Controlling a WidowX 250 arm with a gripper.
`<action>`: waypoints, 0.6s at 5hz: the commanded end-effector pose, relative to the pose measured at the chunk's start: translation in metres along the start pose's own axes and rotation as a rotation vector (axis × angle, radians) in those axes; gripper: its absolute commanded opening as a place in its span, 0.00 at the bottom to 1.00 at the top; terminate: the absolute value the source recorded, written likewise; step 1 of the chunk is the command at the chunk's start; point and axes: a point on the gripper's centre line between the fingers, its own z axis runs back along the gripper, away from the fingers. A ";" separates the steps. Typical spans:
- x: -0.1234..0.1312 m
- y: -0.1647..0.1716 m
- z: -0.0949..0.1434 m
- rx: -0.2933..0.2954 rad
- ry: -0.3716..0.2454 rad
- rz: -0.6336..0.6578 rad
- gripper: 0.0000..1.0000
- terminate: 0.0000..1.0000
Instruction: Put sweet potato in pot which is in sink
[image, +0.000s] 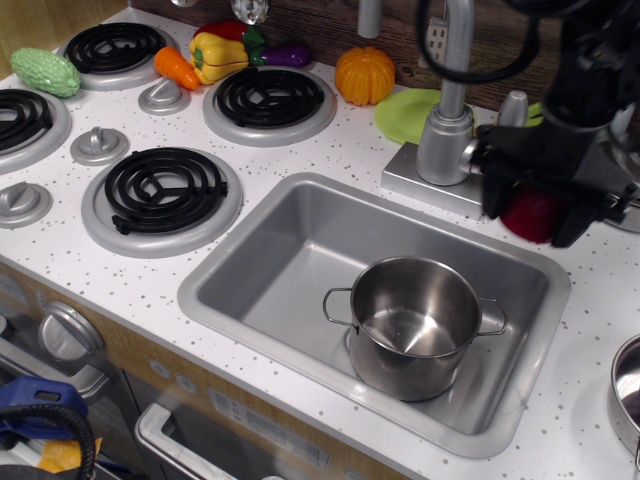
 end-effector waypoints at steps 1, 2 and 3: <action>-0.018 0.025 0.020 -0.018 -0.058 0.022 0.00 0.00; -0.035 0.050 0.009 -0.014 -0.068 -0.033 1.00 0.00; -0.041 0.063 0.001 -0.023 -0.070 -0.067 1.00 0.00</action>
